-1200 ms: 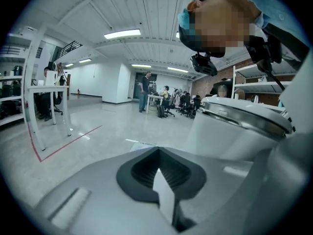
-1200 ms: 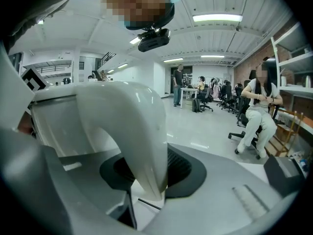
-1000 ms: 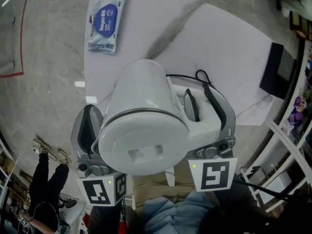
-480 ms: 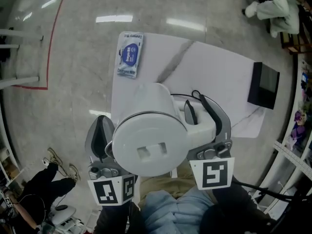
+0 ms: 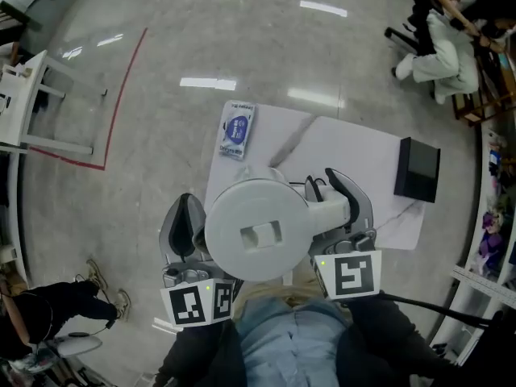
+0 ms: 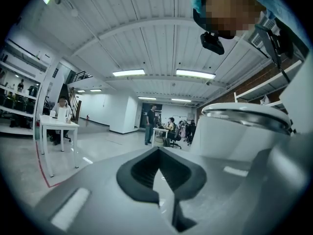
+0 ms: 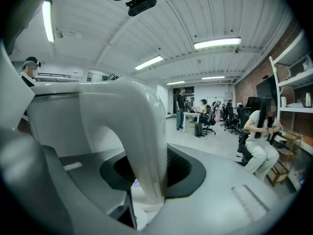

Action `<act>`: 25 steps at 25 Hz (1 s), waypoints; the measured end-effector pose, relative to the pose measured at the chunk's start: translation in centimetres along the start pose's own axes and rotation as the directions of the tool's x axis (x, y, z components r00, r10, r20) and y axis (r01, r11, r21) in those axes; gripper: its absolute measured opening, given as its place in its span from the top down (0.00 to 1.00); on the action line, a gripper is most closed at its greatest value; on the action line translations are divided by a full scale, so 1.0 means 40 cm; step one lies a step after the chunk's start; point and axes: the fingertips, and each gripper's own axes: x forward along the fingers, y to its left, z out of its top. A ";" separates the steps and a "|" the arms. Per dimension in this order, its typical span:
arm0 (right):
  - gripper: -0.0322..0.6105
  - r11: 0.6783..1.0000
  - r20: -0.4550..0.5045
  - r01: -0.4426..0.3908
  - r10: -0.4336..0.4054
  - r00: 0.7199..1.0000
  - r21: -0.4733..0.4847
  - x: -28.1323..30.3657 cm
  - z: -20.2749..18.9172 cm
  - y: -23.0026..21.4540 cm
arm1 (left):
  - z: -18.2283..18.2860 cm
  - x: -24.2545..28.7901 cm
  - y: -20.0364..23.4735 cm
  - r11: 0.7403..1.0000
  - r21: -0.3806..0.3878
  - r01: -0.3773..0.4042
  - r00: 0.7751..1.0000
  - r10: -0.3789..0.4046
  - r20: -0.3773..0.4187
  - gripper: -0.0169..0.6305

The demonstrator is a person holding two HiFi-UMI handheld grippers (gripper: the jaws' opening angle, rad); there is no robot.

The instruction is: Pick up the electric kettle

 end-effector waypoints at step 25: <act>0.73 0.999 0.044 0.039 -0.038 0.998 -0.018 -0.084 0.089 0.029 | 0.114 -0.081 0.000 1.000 -0.006 0.023 0.997 -0.022 0.073 0.97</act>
